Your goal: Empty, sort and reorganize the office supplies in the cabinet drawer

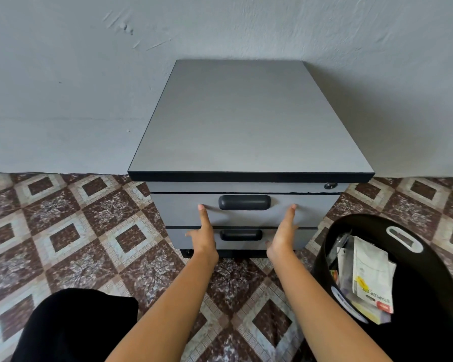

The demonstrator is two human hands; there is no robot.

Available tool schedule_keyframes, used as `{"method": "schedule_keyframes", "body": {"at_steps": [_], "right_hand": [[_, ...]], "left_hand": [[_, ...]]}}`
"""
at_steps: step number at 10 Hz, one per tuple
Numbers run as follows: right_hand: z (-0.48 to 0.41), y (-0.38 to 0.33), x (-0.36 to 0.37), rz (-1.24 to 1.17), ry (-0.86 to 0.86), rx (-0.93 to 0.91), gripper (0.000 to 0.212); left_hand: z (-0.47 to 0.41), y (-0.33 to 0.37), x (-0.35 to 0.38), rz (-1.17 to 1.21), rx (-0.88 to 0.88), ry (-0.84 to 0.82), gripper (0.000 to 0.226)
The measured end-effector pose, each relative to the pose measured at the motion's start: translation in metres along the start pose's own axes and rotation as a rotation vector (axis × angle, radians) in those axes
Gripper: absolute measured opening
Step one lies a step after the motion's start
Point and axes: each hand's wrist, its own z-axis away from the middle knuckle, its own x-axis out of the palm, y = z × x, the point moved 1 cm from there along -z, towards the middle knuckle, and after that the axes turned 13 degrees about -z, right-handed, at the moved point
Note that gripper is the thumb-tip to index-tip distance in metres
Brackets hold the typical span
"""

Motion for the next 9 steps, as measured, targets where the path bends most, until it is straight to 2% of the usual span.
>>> {"method": "schedule_keyframes", "body": {"at_steps": [1,2,3,5,6,7,8,9], "right_hand": [[0.0,0.003,0.002,-0.07,-0.017,0.041,0.097],[0.0,0.006,0.003,-0.113,-0.055,0.061,0.128],[-0.009,0.013,-0.001,-0.126,-0.088,0.059,0.151],[-0.01,0.014,-0.004,-0.072,-0.094,0.045,0.15],[-0.009,0.011,-0.005,-0.014,-0.076,0.042,0.124],[-0.005,0.005,-0.007,0.078,-0.035,-0.055,0.097],[0.008,-0.003,-0.007,0.193,0.008,-0.235,0.074],[0.027,-0.003,-0.019,0.296,-0.069,-0.44,0.066]], "left_hand": [[0.001,-0.001,0.003,0.082,-0.012,-0.045,0.105],[0.004,-0.001,0.004,0.069,0.0,-0.056,0.098],[0.003,0.0,0.001,0.0,0.048,-0.092,0.096],[0.001,0.003,-0.009,-0.159,0.065,-0.149,0.099],[0.004,0.006,-0.012,-0.207,0.067,-0.143,0.099],[0.006,0.008,-0.014,-0.268,0.073,-0.098,0.094],[0.014,0.016,-0.021,-0.355,0.127,0.003,0.082],[0.029,0.014,-0.031,-0.403,0.29,0.041,0.067]]}}
